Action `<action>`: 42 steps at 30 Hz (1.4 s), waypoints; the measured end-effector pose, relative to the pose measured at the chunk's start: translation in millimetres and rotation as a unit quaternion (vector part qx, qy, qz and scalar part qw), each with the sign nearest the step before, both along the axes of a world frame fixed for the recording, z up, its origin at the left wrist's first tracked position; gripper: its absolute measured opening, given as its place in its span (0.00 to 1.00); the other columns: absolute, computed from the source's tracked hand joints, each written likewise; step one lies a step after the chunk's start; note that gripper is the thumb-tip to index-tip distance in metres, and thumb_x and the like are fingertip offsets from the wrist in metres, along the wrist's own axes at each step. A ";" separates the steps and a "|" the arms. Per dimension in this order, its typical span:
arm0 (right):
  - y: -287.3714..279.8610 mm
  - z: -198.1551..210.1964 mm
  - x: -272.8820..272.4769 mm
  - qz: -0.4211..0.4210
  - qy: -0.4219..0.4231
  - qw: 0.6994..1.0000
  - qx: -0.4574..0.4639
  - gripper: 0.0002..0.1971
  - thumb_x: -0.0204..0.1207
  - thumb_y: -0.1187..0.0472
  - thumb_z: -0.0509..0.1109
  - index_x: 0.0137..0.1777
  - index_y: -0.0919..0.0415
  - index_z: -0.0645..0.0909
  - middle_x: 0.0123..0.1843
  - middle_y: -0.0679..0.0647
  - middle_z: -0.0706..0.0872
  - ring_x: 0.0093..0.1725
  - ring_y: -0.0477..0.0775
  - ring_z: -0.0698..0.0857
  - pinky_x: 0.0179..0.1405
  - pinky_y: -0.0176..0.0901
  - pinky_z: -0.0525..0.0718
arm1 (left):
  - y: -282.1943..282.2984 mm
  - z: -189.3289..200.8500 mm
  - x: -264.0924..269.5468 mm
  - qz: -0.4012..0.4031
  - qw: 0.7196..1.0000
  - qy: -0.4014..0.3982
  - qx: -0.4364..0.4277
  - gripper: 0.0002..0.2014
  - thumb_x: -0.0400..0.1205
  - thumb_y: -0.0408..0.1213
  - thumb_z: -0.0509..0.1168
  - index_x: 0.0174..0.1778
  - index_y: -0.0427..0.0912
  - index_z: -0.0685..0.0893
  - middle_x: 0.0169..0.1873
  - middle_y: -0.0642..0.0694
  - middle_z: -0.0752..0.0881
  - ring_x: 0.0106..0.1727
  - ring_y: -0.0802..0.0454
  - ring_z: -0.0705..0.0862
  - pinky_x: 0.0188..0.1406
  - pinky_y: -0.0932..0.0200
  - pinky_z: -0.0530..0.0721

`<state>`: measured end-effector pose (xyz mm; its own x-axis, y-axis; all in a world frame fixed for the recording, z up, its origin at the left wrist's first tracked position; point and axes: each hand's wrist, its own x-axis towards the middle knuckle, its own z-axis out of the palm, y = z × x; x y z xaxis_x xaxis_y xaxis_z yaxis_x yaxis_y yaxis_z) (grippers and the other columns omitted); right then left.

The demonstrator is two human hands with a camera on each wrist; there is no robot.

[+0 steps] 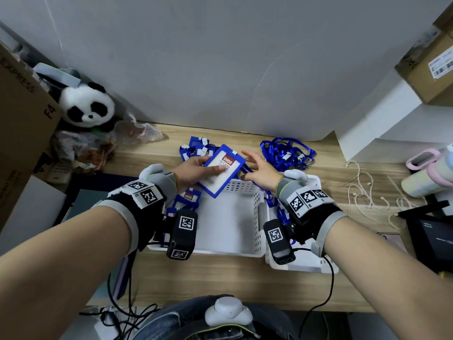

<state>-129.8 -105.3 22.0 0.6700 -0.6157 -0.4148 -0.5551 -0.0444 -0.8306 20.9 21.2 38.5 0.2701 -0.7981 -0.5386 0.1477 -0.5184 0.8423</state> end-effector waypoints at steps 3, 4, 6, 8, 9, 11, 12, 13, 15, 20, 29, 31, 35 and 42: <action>5.8 0.4 7.5 0.064 -0.007 0.997 0.043 0.27 0.71 0.72 0.73 0.71 0.62 0.73 0.64 0.56 0.83 0.64 0.52 0.81 0.63 0.43 0.80 | -5.1 5.3 -1.3 0.040 0.998 0.018 -0.041 0.14 0.77 0.40 0.70 0.57 0.42 0.83 0.45 0.43 0.89 0.38 0.51 0.88 0.38 0.57 0.88; 6.8 -0.4 9.9 0.088 0.019 0.995 0.046 0.20 0.72 0.68 0.73 0.64 0.62 0.79 0.58 0.57 0.86 0.59 0.52 0.84 0.61 0.43 0.81 | -7.4 8.5 -1.2 0.065 0.996 0.021 -0.063 0.11 0.78 0.40 0.69 0.55 0.42 0.83 0.43 0.44 0.90 0.37 0.51 0.88 0.36 0.58 0.88; 7.3 -0.3 11.6 0.116 0.072 0.989 0.061 0.05 0.78 0.64 0.68 0.51 0.62 0.83 0.41 0.53 0.89 0.40 0.45 0.87 0.46 0.35 0.80 | -12.3 16.8 0.5 0.136 0.985 0.021 -0.105 0.04 0.80 0.37 0.68 0.48 0.44 0.84 0.38 0.47 0.89 0.34 0.54 0.87 0.32 0.60 0.88; 4.1 4.9 8.9 0.116 0.109 0.986 0.047 0.10 0.82 0.62 0.63 0.47 0.65 0.85 0.33 0.48 0.88 0.30 0.40 0.83 0.35 0.29 0.77 | -16.3 24.1 6.4 0.205 0.970 0.019 -0.126 0.01 0.81 0.36 0.66 0.44 0.45 0.82 0.38 0.47 0.87 0.30 0.57 0.86 0.31 0.60 0.88; -0.7 6.9 6.7 0.105 0.129 0.986 0.016 0.12 0.82 0.61 0.62 0.49 0.66 0.86 0.35 0.49 0.88 0.32 0.43 0.82 0.35 0.29 0.76 | -16.7 26.7 9.8 0.230 0.964 0.016 -0.131 0.02 0.82 0.37 0.65 0.43 0.46 0.81 0.38 0.47 0.86 0.29 0.58 0.86 0.30 0.59 0.88; -12.6 10.4 1.2 0.058 0.142 0.988 -0.027 0.13 0.81 0.59 0.62 0.51 0.64 0.87 0.41 0.54 0.87 0.38 0.49 0.80 0.34 0.30 0.75 | -16.4 28.3 14.8 0.245 0.961 0.016 -0.128 0.03 0.83 0.37 0.64 0.44 0.48 0.80 0.39 0.47 0.85 0.33 0.55 0.86 0.30 0.58 0.88; -17.1 13.9 -0.2 0.021 0.128 0.992 -0.011 0.13 0.81 0.58 0.63 0.52 0.63 0.87 0.44 0.54 0.85 0.41 0.50 0.78 0.33 0.33 0.73 | -15.8 27.9 15.5 0.241 0.963 0.020 -0.122 0.03 0.83 0.38 0.63 0.44 0.48 0.79 0.40 0.47 0.85 0.36 0.53 0.85 0.30 0.58 0.88; -20.5 18.3 0.0 -0.007 0.107 0.994 0.014 0.14 0.81 0.56 0.62 0.52 0.61 0.89 0.46 0.53 0.83 0.43 0.51 0.77 0.33 0.36 0.72 | -14.8 27.9 15.7 0.234 0.965 0.024 -0.117 0.03 0.84 0.38 0.63 0.45 0.48 0.79 0.40 0.47 0.85 0.38 0.52 0.85 0.30 0.58 0.88; -26.7 27.4 3.7 -0.018 0.080 0.996 0.024 0.18 0.81 0.52 0.60 0.42 0.52 0.91 0.40 0.50 0.78 0.38 0.50 0.70 0.31 0.39 0.66 | -13.2 25.7 13.2 0.215 0.971 0.029 -0.104 0.03 0.84 0.39 0.62 0.45 0.48 0.80 0.40 0.48 0.86 0.37 0.52 0.85 0.29 0.59 0.88; -21.0 55.3 26.2 -0.037 -0.066 0.995 0.062 0.16 0.86 0.60 0.56 0.39 0.57 0.81 0.25 0.50 0.60 0.21 0.44 0.61 0.18 0.30 0.60 | -17.8 25.5 5.2 0.196 0.975 0.032 -0.096 0.06 0.85 0.41 0.59 0.45 0.48 0.80 0.41 0.47 0.86 0.39 0.51 0.85 0.40 0.53 0.86; -24.1 52.8 55.9 -0.081 -0.174 0.975 0.115 0.11 0.84 0.64 0.58 0.44 0.54 0.80 0.41 0.50 0.84 0.38 0.44 0.83 0.33 0.32 0.79 | -24.7 30.9 21.3 0.261 0.961 -0.028 -0.085 0.15 0.89 0.41 0.46 0.70 0.45 0.68 0.48 0.48 0.82 0.40 0.51 0.83 0.23 0.60 0.86; -23.6 39.9 60.3 -0.079 -0.125 0.981 0.126 0.11 0.84 0.65 0.58 0.44 0.55 0.79 0.41 0.50 0.82 0.37 0.44 0.81 0.33 0.32 0.79 | -25.1 25.7 26.2 0.264 0.963 -0.019 -0.051 0.17 0.89 0.35 0.49 0.74 0.43 0.65 0.57 0.43 0.80 0.49 0.44 0.84 0.34 0.51 0.88; -23.6 11.8 63.4 -0.073 -0.041 0.983 0.164 0.08 0.83 0.63 0.61 0.57 0.63 0.79 0.45 0.51 0.81 0.39 0.45 0.79 0.37 0.36 0.81 | -23.5 6.9 33.2 0.249 0.968 -0.017 0.016 0.20 0.85 0.24 0.53 0.75 0.38 0.66 0.68 0.36 0.77 0.63 0.35 0.80 0.47 0.46 0.84; -25.6 -18.2 73.2 -0.094 0.013 0.971 0.219 0.23 0.83 0.65 0.59 0.77 0.60 0.61 0.54 0.64 0.84 0.45 0.59 0.85 0.40 0.42 0.81 | -36.2 -24.6 47.8 0.226 0.970 -0.004 0.093 0.21 0.84 0.19 0.51 0.73 0.33 0.67 0.69 0.32 0.76 0.66 0.32 0.78 0.54 0.42 0.83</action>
